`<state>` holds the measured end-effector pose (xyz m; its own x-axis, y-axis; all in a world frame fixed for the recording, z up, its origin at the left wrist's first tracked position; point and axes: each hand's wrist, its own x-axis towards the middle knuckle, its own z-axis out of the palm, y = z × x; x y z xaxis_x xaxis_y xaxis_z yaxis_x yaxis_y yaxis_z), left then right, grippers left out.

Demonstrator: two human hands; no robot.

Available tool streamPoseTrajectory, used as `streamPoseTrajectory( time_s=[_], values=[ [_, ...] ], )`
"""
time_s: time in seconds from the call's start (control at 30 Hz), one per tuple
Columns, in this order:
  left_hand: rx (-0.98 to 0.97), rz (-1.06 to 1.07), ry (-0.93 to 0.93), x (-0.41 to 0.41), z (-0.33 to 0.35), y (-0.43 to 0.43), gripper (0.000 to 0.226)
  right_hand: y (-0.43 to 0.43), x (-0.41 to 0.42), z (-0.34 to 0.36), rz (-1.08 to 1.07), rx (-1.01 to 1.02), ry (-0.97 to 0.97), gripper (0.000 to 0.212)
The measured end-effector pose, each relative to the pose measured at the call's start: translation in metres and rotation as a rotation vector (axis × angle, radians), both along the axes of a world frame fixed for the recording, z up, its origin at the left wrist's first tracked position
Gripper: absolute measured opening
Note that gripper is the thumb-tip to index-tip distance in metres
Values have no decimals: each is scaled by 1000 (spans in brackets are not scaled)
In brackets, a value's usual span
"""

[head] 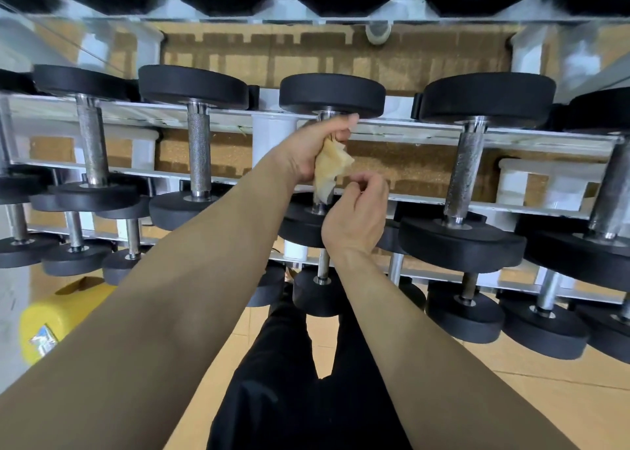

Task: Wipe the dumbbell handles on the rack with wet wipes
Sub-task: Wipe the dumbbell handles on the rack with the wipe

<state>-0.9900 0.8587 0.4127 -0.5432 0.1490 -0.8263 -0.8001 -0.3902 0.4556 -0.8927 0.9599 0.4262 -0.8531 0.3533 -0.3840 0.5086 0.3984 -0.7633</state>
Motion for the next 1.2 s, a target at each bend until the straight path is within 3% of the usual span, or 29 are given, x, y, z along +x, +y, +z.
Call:
streamPoseTrajectory(
  time_s=[0.1, 0.17, 0.23, 0.37, 0.47, 0.53, 0.6, 0.67, 0.7, 0.8, 0.9, 0.97, 1.07, 1.2],
  values=[
    [-215, 18, -14, -4, 5, 13, 32, 0, 1, -1, 5, -4, 13, 13],
    [-542, 32, 73, 4, 5, 26, 21, 0, 1, -1, 2, -19, 22, 14],
    [-742, -119, 200, 18, 0, 27, 38, 1, 2, -1, -5, -24, 39, 15],
    [-594, -671, 315, 52, -11, -8, 75, 1, 2, 0, -21, -53, 84, 11],
    [-665, -941, 371, 65, -13, -22, 63, 3, 3, 2, -35, -52, 112, 23],
    [-639, -943, 310, 64, -3, -28, 42, 3, 3, 3, -36, -64, 120, 26],
    [-790, -921, 372, 69, 8, -34, 19, 2, 3, 5, -52, -73, 101, 27],
    [-1094, -703, 492, 86, 23, -32, 7, 4, 2, 9, -28, -66, 65, 22],
    [-1137, -528, 527, 95, 31, -31, 6, 5, 1, 10, 1, -56, 38, 18],
    [-941, -160, 531, 119, 64, -22, 13, 8, 0, 18, 74, 5, -78, 24],
    [-782, -56, 540, 138, 93, -9, 10, 12, 11, 38, 165, 114, -13, 34],
    [-683, -72, 549, 152, 106, -3, 17, 17, 26, 57, 216, -43, 81, 30],
    [-604, -140, 591, 173, 117, 3, 24, 25, 57, 87, 254, -296, 16, 38],
    [-508, -149, 579, 197, 139, 30, 38, 56, 94, 120, 362, -120, 59, 25]
  ],
)
